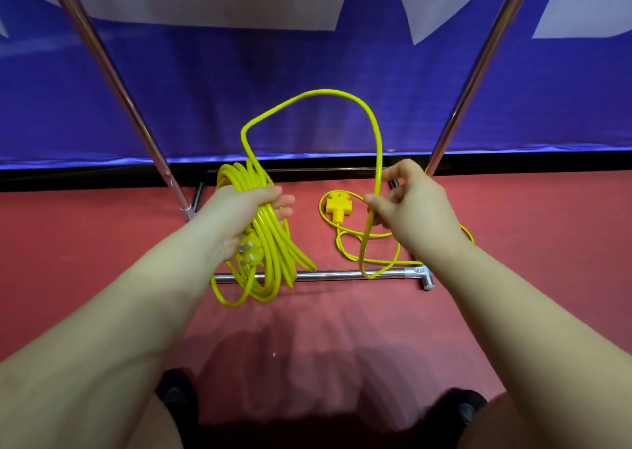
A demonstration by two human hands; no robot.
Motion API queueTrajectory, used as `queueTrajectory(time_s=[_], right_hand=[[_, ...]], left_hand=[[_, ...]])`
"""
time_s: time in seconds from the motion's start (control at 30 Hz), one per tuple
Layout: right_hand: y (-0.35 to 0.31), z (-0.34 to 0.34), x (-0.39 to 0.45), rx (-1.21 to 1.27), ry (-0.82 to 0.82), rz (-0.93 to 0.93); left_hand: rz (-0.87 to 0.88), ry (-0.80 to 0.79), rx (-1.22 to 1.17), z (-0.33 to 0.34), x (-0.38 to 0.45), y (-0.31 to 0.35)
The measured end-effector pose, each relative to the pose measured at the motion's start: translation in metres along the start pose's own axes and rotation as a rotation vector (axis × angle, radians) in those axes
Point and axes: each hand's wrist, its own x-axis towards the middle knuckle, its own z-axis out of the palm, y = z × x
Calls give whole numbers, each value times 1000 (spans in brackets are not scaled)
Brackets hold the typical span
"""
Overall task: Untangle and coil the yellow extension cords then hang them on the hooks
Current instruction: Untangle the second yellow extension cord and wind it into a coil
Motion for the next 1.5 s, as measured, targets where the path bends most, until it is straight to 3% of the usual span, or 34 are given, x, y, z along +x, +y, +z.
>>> queueTrajectory(time_s=[0.1,0.23,0.33,0.4,0.5,0.57,0.7,0.77,0.93,1.07,1.17,1.43,1.5], right_hand=[[2,1,1,-202,-59,42],[-4,1,-6,-547,-332,97],[-12,1,-14,-470,-714,56],[-19,-4,-16,-285,-802,80],[-24,-10,-11,27,-661,14],[-23,-13,-5,135,-497,-47],[-9,-12,5,-62,-118,-65],[-4,-10,8,-96,-46,0],[-3,-6,6,4,-166,-30],[-11,-5,2,150,-259,-123],[-19,-3,-2,320,-318,-117],[-23,-4,-4,394,-370,-108],[-18,-4,-2,259,-369,-105]], left_hand=[[22,-35,60,3,-4,0],[64,-115,132,4,-7,2],[96,-160,244,5,-8,0],[157,-182,399,5,-8,-2],[216,-229,646,4,-10,-5],[176,-292,614,7,-12,-7],[22,-405,383,16,-20,-9],[-36,-459,342,18,-24,-7],[-92,-573,348,22,-32,-8],[-74,-446,195,24,-28,-8],[-34,-395,206,24,-25,-5],[5,-398,244,25,-29,-9],[10,-381,187,25,-27,-8]])
